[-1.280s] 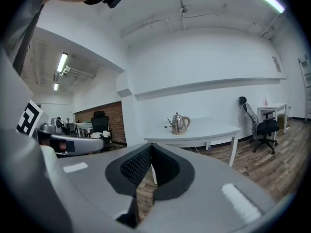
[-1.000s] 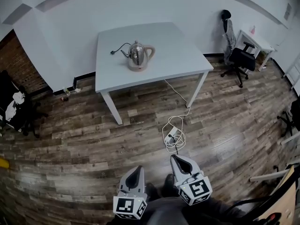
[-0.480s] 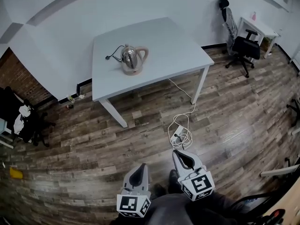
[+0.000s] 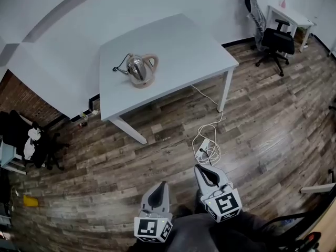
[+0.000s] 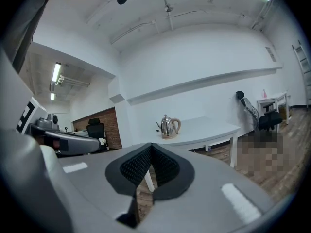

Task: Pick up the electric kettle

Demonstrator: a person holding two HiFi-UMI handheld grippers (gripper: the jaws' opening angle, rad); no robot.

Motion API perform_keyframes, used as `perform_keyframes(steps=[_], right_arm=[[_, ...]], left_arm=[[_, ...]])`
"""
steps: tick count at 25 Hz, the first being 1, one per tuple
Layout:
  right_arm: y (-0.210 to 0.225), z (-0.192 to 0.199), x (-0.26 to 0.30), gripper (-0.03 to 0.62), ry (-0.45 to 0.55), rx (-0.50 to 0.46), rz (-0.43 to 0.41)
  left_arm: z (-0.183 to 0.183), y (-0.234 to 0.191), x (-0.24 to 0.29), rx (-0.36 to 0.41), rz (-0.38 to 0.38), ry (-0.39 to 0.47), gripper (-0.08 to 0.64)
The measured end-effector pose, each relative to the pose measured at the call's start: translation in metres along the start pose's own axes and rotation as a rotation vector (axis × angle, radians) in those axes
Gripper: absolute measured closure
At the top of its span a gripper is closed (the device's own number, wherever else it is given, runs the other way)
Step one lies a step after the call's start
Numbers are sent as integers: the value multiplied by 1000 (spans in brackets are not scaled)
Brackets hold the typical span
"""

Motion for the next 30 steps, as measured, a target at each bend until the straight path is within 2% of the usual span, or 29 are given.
perform_keyframes(steps=[9,17,24,30], right_arm=[[1,-5,28,591,0,-16,-47],[0,-7,76,591,-16,-67,-39],[-5,-10,123,590,-30,-114,-26],[4,-18,180,591,-37,-148,-9]], left_arm=[[-8,-13,19,2,-22,-2,561],[-19,-53,55,-4,-4,32,561],[-18,-94,79,-34,6,16,561],[-44,-135,125,27,10,61,561]])
Point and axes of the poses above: the fingertips, and each gripper's own axes: x forward along the fingers, y to its right, z out of its underside, the point moved 3 cm from there along -x, backward along the fingers, and after that the axes turned 7 degrees about y, right-handed, at the moved point
